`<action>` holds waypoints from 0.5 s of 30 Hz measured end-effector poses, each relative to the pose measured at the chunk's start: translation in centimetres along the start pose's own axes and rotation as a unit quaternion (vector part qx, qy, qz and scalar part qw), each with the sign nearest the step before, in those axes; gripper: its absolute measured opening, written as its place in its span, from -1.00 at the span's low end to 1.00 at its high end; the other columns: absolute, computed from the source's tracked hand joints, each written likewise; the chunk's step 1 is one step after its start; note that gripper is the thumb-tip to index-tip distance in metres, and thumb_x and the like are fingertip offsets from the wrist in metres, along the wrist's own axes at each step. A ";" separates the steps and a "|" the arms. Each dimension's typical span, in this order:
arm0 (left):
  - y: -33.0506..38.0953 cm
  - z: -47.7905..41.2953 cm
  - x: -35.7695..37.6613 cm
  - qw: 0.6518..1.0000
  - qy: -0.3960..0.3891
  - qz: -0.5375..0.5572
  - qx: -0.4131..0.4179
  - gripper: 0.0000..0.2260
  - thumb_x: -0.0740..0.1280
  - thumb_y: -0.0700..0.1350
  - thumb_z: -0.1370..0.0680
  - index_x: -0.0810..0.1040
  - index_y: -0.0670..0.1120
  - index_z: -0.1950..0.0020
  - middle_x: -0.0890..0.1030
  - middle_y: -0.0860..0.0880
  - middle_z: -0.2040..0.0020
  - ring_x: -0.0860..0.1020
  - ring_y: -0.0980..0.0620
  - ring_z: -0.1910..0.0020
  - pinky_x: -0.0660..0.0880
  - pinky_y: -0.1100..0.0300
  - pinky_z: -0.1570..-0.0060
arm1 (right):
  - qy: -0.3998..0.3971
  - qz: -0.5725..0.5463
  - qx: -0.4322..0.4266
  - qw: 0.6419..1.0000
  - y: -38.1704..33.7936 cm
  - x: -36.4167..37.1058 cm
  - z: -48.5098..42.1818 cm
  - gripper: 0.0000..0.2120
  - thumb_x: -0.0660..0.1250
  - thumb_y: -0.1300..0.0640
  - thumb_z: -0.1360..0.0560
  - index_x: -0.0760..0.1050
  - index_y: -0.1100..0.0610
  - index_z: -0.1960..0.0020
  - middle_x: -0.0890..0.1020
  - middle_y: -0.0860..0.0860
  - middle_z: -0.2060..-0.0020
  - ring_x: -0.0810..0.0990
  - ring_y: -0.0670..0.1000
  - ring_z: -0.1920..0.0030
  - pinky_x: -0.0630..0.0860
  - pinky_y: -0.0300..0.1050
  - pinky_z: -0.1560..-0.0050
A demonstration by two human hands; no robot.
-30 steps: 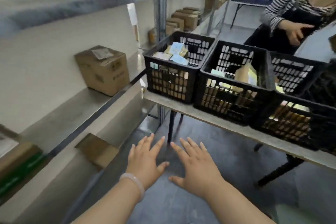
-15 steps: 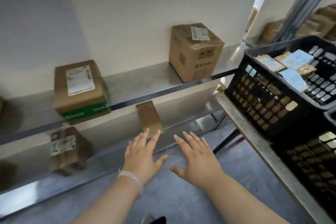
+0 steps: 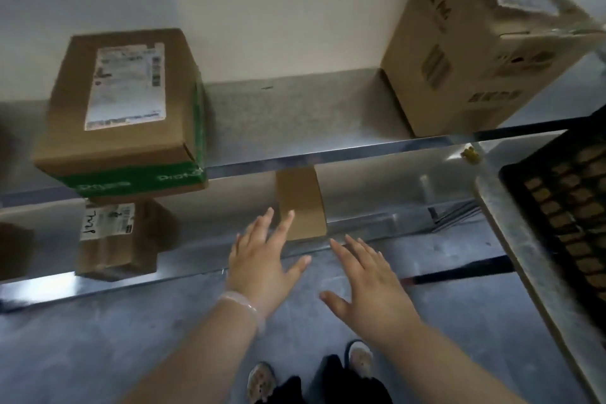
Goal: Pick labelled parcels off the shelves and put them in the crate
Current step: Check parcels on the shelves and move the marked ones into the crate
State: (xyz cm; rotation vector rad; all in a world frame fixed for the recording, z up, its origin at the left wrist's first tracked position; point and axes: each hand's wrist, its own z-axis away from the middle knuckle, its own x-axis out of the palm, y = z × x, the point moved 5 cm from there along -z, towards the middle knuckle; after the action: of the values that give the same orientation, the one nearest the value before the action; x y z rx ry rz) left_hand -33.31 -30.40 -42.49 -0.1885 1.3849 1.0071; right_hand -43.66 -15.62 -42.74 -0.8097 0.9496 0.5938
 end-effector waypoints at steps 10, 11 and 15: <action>-3.1 -8.6 10.3 0.999 0.020 0.003 -0.038 -0.32 0.15 0.33 -0.54 -0.07 0.25 -0.58 -0.07 0.02 -0.62 -0.03 -0.04 -0.58 0.02 0.05 -0.50 | -0.052 -0.049 -0.083 0.994 6.5 6.0 -14.0 -0.25 0.29 -0.18 -0.53 -0.01 -0.08 -0.58 0.07 -0.05 -0.56 0.03 -0.04 -0.55 0.02 -0.21 -0.47; -3.6 -9.1 11.8 1.000 0.004 -0.018 -0.026 -0.32 0.11 0.35 -0.53 -0.08 0.24 -0.58 -0.09 0.01 -0.62 -0.03 -0.05 -0.58 0.01 0.06 -0.50 | -0.062 -0.029 -0.086 0.994 7.6 6.8 -15.1 -0.25 0.28 -0.17 -0.53 -0.03 -0.08 -0.58 0.07 -0.04 -0.57 0.04 -0.03 -0.54 0.00 -0.25 -0.45; -5.9 -11.7 15.5 0.997 0.010 0.020 -0.067 -0.30 0.16 0.32 -0.50 0.03 0.18 -0.59 0.00 -0.04 -0.61 0.04 -0.10 -0.57 0.04 0.06 -0.50 | -0.094 -0.056 -0.055 0.992 11.4 9.6 -19.4 -0.23 0.31 -0.14 -0.53 -0.04 -0.04 -0.58 0.13 -0.03 -0.55 0.10 0.00 -0.52 0.08 -0.20 -0.44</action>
State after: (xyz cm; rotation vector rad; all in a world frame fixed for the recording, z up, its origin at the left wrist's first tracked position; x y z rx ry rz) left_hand -39.82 -34.09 -61.39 -0.2731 1.3444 1.1355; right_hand -56.82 -24.03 -61.52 -0.8822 0.6990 0.6166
